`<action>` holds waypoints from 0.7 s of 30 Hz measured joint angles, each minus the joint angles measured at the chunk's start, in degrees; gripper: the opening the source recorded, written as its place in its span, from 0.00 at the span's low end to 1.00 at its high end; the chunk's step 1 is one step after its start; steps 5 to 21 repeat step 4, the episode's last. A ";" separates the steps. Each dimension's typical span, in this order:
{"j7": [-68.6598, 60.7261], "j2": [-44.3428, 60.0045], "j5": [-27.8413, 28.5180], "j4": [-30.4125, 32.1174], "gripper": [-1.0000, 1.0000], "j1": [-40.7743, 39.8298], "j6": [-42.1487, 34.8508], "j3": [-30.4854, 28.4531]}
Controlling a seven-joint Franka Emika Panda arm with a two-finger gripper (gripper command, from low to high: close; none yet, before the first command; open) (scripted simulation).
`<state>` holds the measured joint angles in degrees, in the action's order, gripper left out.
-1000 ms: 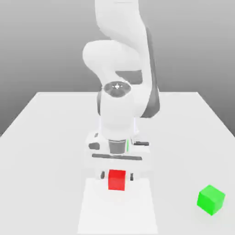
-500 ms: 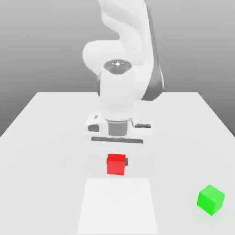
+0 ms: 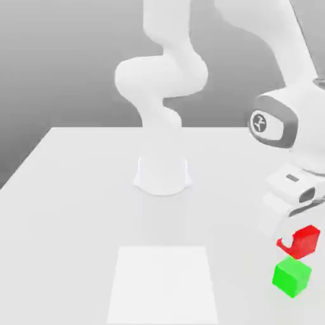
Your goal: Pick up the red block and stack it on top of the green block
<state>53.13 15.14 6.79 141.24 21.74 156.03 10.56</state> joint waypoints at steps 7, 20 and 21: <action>0.40 1.18 0.56 -0.09 1.00 0.29 1.06 -0.36; 0.40 1.18 0.56 -0.09 1.00 0.29 1.06 -0.36; 0.40 1.18 0.56 -0.09 1.00 0.29 1.06 -0.36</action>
